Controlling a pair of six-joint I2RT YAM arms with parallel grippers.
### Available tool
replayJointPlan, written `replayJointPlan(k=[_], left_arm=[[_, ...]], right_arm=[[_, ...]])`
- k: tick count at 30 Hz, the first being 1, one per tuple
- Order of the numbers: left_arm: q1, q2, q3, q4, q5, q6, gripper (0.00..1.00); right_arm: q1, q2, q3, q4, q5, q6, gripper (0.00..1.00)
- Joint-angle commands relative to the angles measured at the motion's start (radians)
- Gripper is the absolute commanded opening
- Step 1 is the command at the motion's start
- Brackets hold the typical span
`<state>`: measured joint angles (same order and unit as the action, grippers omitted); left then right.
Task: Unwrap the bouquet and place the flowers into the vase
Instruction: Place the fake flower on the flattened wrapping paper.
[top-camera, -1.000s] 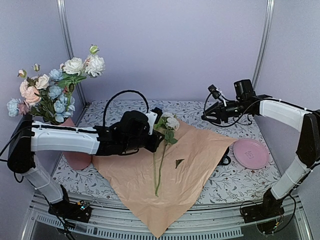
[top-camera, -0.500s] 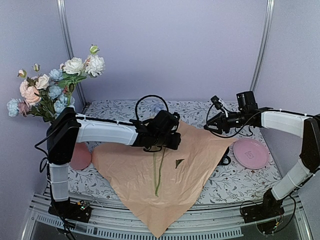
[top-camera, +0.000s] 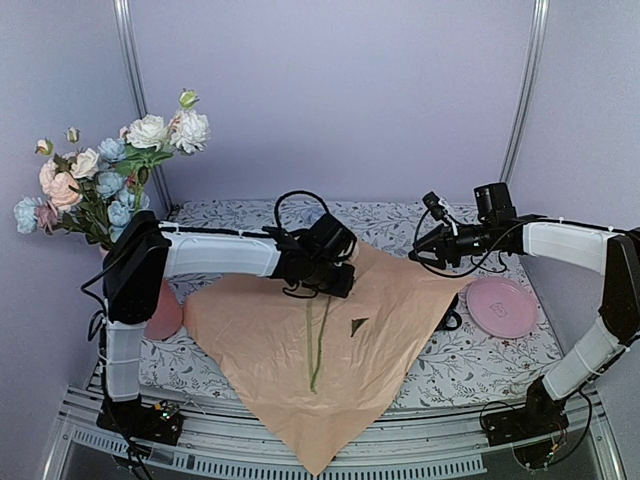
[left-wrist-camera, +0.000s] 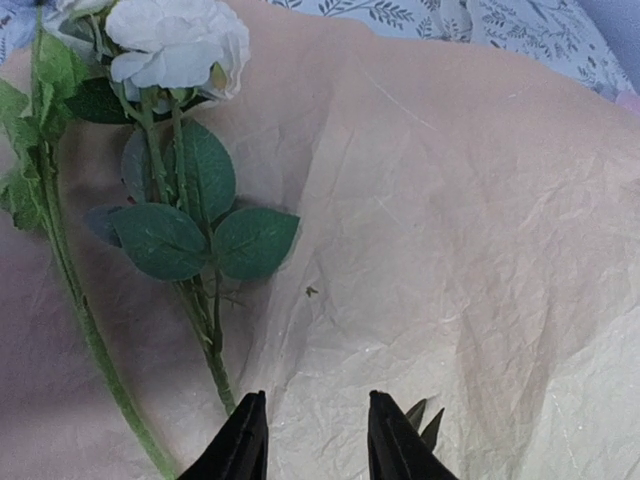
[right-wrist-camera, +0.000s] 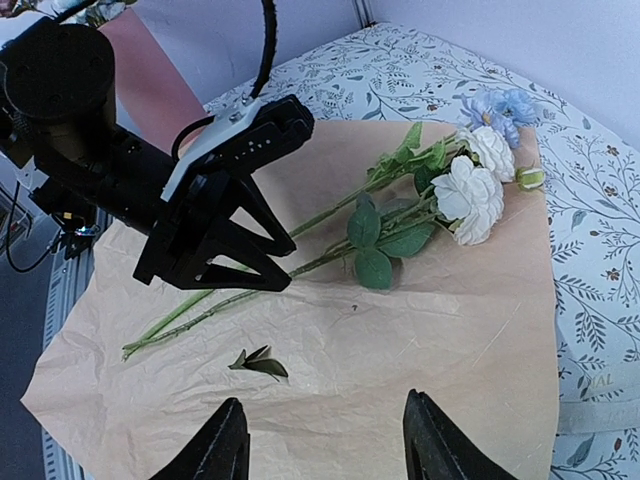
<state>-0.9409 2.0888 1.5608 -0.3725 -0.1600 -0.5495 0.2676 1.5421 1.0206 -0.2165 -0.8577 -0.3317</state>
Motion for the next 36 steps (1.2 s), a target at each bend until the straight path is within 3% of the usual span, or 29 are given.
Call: replayJointPlan(k=[1,9,24,32,36], left_arm=[[0.011,0.049,0.064,-0.06,0.02,-0.038,0.36],[0.016,0.115,0.15,-0.174,-0.036,-0.066,0.35],[0.014,0.068,0.035,-0.173,-0.015,-0.118,0.35],[0.015,0.077,0.034,-0.182,-0.005,-0.124,0.3],[0.002,0.031,0.043,-0.2,-0.033,-0.122,0.33]], right_arm=[[-0.003,0.013,0.014,-0.01,-0.039,-0.016,0.55],[-0.003,0.027,0.019,-0.024,-0.052,-0.026,0.55],[-0.003,0.057,0.032,-0.045,-0.065,-0.038,0.55],[-0.004,0.058,0.035,-0.049,-0.066,-0.041,0.55],[-0.004,0.058,0.033,-0.05,-0.066,-0.042,0.55]])
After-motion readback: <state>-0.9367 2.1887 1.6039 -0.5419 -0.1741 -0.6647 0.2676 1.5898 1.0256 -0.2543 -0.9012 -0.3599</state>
